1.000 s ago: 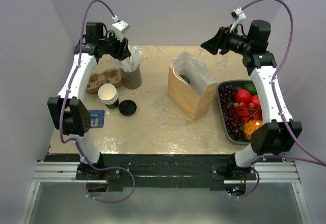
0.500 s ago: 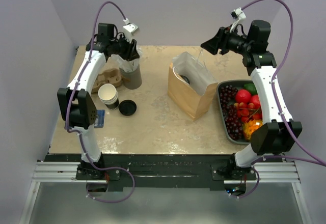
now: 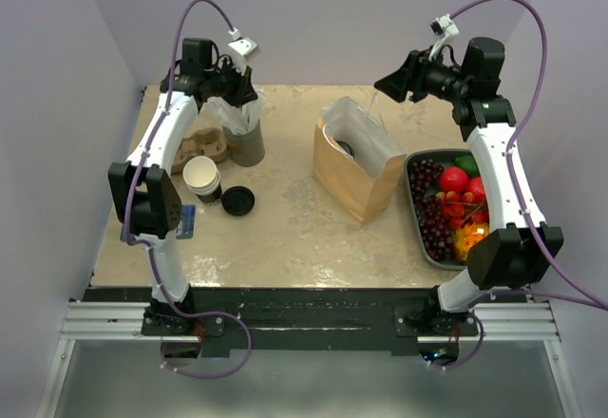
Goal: Pack the takeout coffee
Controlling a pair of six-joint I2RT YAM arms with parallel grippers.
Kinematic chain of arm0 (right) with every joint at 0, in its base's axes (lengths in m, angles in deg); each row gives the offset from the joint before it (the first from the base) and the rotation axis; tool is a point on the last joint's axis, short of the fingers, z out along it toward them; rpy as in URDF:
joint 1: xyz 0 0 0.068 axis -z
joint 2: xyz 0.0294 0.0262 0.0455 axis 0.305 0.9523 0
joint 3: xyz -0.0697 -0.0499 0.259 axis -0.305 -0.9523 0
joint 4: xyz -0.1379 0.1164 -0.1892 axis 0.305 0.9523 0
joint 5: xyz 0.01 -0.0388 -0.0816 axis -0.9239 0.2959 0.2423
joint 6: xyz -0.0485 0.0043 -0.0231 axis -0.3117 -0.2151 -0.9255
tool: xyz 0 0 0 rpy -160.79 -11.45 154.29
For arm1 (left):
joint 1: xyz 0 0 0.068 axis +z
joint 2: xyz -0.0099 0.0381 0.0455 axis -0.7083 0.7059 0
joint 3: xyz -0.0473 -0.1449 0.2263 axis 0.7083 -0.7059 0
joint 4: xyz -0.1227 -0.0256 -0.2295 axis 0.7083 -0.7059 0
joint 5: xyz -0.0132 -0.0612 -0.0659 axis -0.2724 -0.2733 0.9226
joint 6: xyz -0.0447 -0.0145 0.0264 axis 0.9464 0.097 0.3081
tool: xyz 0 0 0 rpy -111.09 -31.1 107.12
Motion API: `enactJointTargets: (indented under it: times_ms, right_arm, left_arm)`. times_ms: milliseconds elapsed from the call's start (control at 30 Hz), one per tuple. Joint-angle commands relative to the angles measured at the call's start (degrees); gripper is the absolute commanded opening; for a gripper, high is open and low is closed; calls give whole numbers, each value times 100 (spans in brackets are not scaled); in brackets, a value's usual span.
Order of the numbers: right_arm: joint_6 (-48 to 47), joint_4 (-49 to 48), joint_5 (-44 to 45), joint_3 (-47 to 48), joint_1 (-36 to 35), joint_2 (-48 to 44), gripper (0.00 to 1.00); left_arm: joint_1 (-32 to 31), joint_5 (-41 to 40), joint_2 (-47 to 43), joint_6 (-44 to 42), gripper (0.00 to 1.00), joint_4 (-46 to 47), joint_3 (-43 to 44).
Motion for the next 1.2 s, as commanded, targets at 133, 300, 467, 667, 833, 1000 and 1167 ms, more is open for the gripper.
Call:
enactJointTargets:
  times_ms: [133,300,467,667,833,1000,1167]
  right_arm:
    - [-61,-114,17,120,20,-83,60]
    - [-87,-79,26,146,20,-110,60]
    - [-96,-97,35,146,20,-163,60]
    - [-43,-123,26,199,20,-172,60]
    - [-131,9,-9,269,20,-189,60]
    - [-26,-166,-53,120,11,-233,60]
    - [10,-238,-53,32,20,-233,60]
  left_arm:
    - [-3,6,-101,-14,0,135,262]
    - [-3,41,-470,-163,0,56,394]
    - [-3,41,-1067,-234,0,82,386]
    - [6,-538,-1235,-295,54,258,-237]
    - [-3,-460,-947,-638,59,557,-590]
    - [-3,-284,-647,-735,56,549,-459]
    - [-3,-266,-471,-761,52,504,-353]
